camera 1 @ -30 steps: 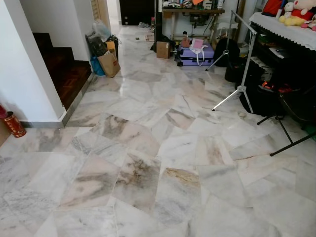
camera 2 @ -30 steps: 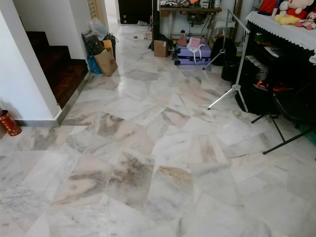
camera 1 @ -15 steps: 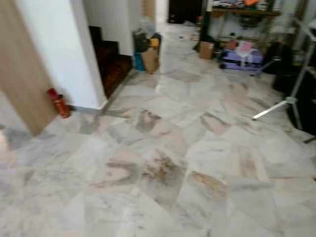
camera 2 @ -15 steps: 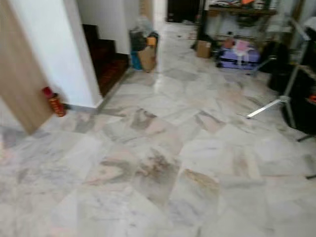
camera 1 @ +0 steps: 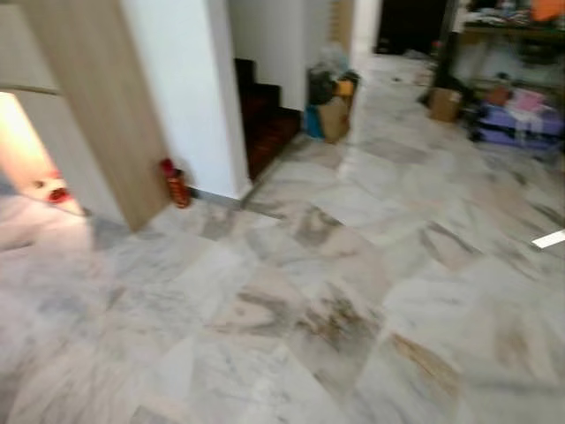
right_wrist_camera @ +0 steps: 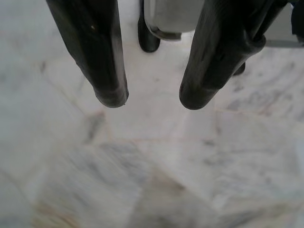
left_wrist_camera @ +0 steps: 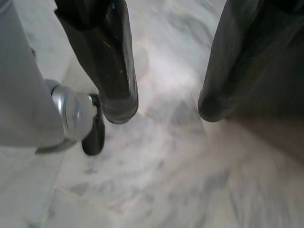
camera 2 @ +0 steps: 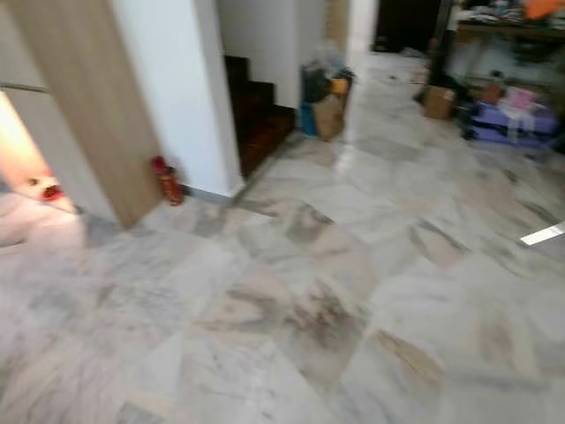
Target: Move the pillow to the sofa from floor
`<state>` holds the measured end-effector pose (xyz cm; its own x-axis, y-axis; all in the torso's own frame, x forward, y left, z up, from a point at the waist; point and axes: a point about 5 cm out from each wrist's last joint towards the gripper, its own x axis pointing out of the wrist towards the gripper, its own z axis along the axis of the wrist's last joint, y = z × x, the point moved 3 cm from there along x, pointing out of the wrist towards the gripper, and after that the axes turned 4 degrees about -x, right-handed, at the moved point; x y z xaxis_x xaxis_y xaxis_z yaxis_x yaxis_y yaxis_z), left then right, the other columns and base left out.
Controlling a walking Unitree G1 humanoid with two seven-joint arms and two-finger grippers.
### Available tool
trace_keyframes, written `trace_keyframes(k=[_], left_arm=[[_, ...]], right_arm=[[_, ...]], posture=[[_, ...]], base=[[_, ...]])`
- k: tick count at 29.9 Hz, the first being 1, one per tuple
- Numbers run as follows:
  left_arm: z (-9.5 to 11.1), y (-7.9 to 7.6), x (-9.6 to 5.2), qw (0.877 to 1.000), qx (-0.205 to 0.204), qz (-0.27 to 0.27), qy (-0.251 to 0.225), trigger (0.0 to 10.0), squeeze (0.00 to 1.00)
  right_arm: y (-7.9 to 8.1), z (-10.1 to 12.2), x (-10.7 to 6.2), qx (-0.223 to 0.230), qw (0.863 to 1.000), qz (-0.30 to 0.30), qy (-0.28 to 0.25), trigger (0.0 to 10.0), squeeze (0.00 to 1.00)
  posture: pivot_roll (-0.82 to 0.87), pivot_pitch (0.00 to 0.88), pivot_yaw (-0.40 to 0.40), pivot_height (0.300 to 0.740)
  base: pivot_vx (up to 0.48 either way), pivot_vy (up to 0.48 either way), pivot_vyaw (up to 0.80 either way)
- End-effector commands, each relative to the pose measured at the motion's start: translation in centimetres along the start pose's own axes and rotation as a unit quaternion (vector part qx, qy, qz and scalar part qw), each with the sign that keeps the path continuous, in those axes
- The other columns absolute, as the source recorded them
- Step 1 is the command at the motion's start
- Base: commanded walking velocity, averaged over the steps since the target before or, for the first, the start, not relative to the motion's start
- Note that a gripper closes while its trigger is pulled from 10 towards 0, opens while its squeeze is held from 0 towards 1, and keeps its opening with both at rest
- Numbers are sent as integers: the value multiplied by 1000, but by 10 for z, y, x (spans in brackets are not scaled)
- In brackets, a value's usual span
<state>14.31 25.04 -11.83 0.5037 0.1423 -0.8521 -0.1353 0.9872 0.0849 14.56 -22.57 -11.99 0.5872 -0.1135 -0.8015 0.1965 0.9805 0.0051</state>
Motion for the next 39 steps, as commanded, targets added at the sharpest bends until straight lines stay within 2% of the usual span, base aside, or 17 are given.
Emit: trace_keyframes(k=[1,11,17,18,23,39], left_arm=[[-12,5,-2,1000,-7,10,24,10000,0],[-28,10,-7,999,-23,18,36,10000,0],[-27,-2,-5,999,-23,10,34,10000,0],[-21,-13,-2,999,-25,5,29,10000,0],[-17,-21,0,999,-21,0,25,10000,0],[-21,-13,-2,999,-12,12,33,10000,0]], right_arm=[[8,2,2,-5,1000,11,1,10000,0],[2,8,3,-21,1000,11,0,10000,0],[0,13,4,-29,1000,12,-2,10000,0],[-1,16,5,-29,1000,11,-2,10000,0],[-1,18,6,-30,999,12,-3,10000,0],[1,7,4,-23,1000,11,15,10000,0]], posture=[[-75,0,14,740],[-68,0,-24,740],[-68,0,-38,740],[-68,0,-40,740],[-65,0,-37,740],[-58,0,-15,740]], base=[[0,0,800],[0,0,800],[0,0,800],[0,0,800],[0,0,800],[0,0,800]])
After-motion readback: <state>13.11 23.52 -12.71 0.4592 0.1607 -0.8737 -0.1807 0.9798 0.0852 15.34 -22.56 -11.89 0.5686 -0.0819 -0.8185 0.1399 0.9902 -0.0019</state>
